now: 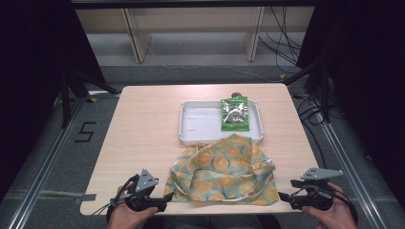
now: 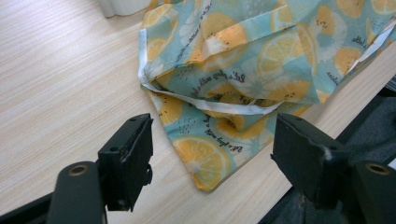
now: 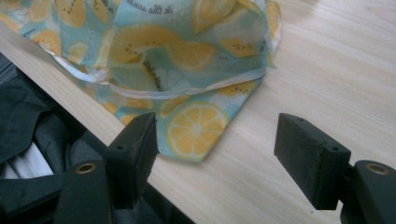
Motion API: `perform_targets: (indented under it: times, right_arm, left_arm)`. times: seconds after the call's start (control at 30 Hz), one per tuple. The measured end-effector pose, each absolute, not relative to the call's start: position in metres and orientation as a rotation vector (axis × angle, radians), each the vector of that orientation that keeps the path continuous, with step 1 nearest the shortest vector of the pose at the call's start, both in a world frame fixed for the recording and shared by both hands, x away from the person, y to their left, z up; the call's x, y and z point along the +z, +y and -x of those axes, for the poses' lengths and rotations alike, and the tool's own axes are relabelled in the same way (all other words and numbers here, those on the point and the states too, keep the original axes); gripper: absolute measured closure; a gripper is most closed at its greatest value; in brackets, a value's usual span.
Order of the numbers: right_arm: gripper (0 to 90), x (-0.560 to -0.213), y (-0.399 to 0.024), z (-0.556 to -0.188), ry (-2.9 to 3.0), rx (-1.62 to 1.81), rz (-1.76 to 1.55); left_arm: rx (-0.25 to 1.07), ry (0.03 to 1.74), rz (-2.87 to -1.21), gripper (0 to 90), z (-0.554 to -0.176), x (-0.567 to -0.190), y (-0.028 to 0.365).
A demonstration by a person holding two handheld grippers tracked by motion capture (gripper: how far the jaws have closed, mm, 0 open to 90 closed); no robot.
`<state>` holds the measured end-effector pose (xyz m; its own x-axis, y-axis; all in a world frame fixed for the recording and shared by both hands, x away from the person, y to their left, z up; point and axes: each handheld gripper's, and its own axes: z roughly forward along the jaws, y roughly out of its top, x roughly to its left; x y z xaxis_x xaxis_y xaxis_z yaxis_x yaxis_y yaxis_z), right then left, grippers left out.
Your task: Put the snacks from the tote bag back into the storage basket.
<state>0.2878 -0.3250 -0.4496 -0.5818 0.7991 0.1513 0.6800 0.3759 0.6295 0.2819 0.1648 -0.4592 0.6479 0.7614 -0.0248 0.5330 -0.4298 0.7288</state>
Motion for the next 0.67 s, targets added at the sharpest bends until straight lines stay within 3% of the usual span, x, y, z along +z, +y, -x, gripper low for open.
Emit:
perform_targets:
  times: [0.67]
  right_arm:
    - [30.8,-0.4516,-0.3271,-0.2896,2.441,0.973,-1.335]
  left_arm:
    - [0.389,1.027,-2.106,28.3,-0.2817,-0.4607,0.1627]
